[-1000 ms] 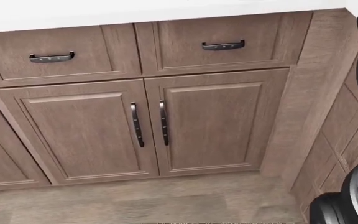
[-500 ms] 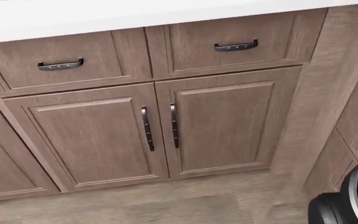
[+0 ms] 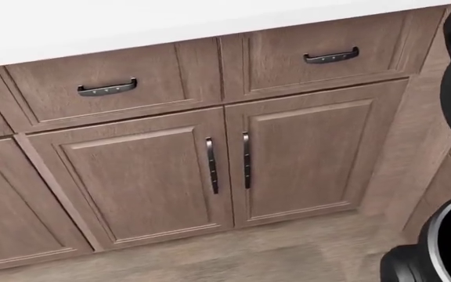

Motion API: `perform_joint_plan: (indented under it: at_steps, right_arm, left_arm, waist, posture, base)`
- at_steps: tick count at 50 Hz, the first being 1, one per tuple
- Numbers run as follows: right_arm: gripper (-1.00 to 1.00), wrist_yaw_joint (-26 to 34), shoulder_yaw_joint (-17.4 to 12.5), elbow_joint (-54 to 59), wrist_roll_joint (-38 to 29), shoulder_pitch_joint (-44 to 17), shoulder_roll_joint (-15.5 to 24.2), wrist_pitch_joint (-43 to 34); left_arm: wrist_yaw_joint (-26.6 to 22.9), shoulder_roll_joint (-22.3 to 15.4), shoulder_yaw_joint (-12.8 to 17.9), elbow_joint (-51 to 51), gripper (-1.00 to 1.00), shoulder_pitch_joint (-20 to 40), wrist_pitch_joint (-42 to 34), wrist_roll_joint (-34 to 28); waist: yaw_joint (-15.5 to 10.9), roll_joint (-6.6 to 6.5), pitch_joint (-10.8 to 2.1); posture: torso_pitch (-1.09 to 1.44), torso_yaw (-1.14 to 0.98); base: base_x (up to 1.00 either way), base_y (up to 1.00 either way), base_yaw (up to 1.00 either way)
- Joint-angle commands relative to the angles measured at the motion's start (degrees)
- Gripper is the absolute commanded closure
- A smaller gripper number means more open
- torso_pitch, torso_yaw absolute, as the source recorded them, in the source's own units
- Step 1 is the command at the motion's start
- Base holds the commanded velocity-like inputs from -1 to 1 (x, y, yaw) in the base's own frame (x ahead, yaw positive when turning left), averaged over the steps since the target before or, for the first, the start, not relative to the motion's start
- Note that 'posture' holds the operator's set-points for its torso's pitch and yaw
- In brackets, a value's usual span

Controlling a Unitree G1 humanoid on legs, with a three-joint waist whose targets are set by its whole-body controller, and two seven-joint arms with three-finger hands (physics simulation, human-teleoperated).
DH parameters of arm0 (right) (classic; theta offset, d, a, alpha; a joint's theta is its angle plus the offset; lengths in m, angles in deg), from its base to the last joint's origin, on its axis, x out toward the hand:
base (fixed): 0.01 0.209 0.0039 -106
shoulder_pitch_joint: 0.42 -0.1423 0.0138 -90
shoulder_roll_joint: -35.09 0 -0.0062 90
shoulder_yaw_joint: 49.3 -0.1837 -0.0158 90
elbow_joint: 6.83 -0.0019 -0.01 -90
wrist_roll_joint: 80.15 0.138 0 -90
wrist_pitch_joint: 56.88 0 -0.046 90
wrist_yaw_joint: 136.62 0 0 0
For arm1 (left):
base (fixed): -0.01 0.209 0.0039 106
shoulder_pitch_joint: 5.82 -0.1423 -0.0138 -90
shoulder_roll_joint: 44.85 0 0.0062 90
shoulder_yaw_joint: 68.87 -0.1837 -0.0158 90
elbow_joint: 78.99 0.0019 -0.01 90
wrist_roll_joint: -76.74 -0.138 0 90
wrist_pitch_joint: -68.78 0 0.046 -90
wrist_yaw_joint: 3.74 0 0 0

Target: Press the button to open the lid of the electric kettle.

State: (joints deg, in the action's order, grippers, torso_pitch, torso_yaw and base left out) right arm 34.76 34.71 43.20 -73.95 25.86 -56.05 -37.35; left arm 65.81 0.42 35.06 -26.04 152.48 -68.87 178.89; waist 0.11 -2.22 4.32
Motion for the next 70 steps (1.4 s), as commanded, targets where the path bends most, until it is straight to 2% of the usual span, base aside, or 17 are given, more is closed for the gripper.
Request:
perform_joint_plan:
  at_steps: [1,4,5,8,13,15,25,29,38,45,46,48,56,60,61,62,70]
  right_arm:
    - [-1.00,0.30,0.03,-0.38,-0.19,-1.40,-0.01,1.20]
    - [-1.00,0.48,-0.04,-0.44,-0.40,-1.41,-0.11,1.19]
    - [-1.00,0.48,-0.07,-0.49,-0.46,-1.46,-0.27,1.17]
    - [-1.00,0.54,0.01,-0.42,-0.64,-1.35,-0.55,1.29]
    - [-1.00,0.75,-0.08,-0.53,-0.75,-1.48,-0.72,1.23]
    - [-1.00,0.80,-0.18,-0.53,-0.77,-1.56,-0.80,1.33]
    - [-1.00,0.90,-0.11,-0.31,-0.84,-1.30,-1.05,1.86]
    - [-1.00,0.89,0.01,-0.32,-0.92,-1.37,-1.05,1.80]
    - [-1.00,1.19,0.39,-0.43,-1.41,-1.15,-1.07,1.82]
    - [-1.00,1.55,0.67,-0.61,-1.90,-1.17,-1.19,1.60]
    - [-1.00,1.59,0.67,-0.59,-1.95,-1.12,-1.21,1.66]
    - [-1.00,1.67,0.75,-0.62,-2.08,-1.16,-1.27,1.61]
    - [-1.00,2.05,0.81,-0.45,-2.56,-0.98,-1.44,1.91]
    - [-1.00,2.19,0.98,-0.54,-2.85,-0.93,-1.58,1.81]
    - [-1.00,2.25,0.94,-0.53,-2.91,-0.80,-1.64,1.88]
    - [-1.00,2.32,0.96,-0.51,-2.98,-0.77,-1.65,1.93]
    - [-1.00,2.66,1.18,-0.55,-3.49,-0.80,-1.83,1.83]
  left_arm:
    - [0.26,-0.50,0.70,0.78,-1.00,0.83,0.76,-0.76]
    - [0.28,-0.35,0.66,0.72,-1.00,0.74,0.68,-0.88]
    - [0.33,-0.39,0.74,0.70,-1.00,0.73,0.65,-0.78]
    - [0.39,-0.49,0.79,0.65,-1.00,0.72,0.70,-0.63]
    - [0.49,-0.65,0.77,0.57,-1.00,0.79,0.74,-0.41]
    - [0.41,-0.60,0.74,0.60,-1.00,0.72,0.74,-0.51]
    - [0.59,-0.66,0.57,0.77,-1.00,1.19,0.64,-0.40]
    - [0.35,-0.49,0.66,0.79,-1.00,1.01,0.53,-0.69]
    - [0.22,-0.70,0.80,0.73,-1.00,0.89,0.55,-0.62]
    - [0.22,-0.68,0.71,0.75,-1.00,0.90,0.54,-0.66]
    - [0.22,-0.69,0.71,0.75,-1.00,0.91,0.53,-0.65]
    - [0.26,-0.69,0.69,0.71,-1.00,0.90,0.52,-0.62]
    - [0.30,-0.63,0.66,0.69,-1.00,0.95,0.49,-0.64]
    - [0.62,-0.88,0.73,0.69,-1.00,1.15,0.48,-0.15]
    - [0.58,-0.89,0.72,0.66,-1.00,1.11,0.51,-0.17]
    - [0.52,-0.84,0.68,0.63,-1.00,1.01,0.53,-0.28]
    - [0.30,-0.98,0.75,0.57,-1.00,0.74,0.71,-0.41]
  waist:
    - [-0.08,0.18,-0.74]
    - [0.46,-6.29,-1.98]
    - [0.37,-3.02,-0.99]
    - [0.49,-3.55,-0.06]
    - [1.64,-1.92,1.41]
    - [1.33,-1.41,-0.23]
    - [0.39,0.70,-0.38]
    - [-0.26,4.44,-1.02]
    - [-0.68,2.32,-0.31]
    - [0.77,-3.41,-1.21]
    - [0.49,-1.88,-1.00]
    - [0.88,-3.66,0.09]
    - [0.04,-0.25,-0.14]
    - [-0.86,4.79,-1.70]
    - [-0.36,2.67,-0.99]
    - [-0.80,3.76,-0.48]
    - [-0.01,1.12,-0.11]
  posture:
    - [0.00,0.00]
    - [0.00,0.00]
    - [0.00,0.00]
    - [0.00,0.00]
    - [0.00,0.00]
    - [0.00,0.00]
    - [0.00,0.00]
    - [0.00,0.00]
    - [0.00,0.00]
    - [0.00,0.00]
    - [0.00,0.00]
    - [0.00,0.00]
    - [0.00,0.00]
    - [0.00,0.00]
    - [0.00,0.00]
    - [0.00,0.00]
    - [0.00,0.00]
  base:
    - [0.00,0.38,0.00]
    - [0.00,0.39,0.00]
    - [0.00,0.38,0.00]
    - [0.00,0.05,0.00]
    - [0.00,0.00,0.00]
    - [0.10,0.00,0.00]
    - [0.18,0.00,0.00]
    - [0.22,0.00,0.00]
    - [0.24,0.00,0.00]
    - [0.25,0.01,0.00]
    - [0.27,0.04,0.00]
    - [0.25,0.05,0.00]
    - [0.25,0.05,0.00]
    - [0.26,0.07,0.00]
    - [0.26,0.07,0.00]
    - [0.25,0.07,0.00]
    - [0.26,0.08,0.00]
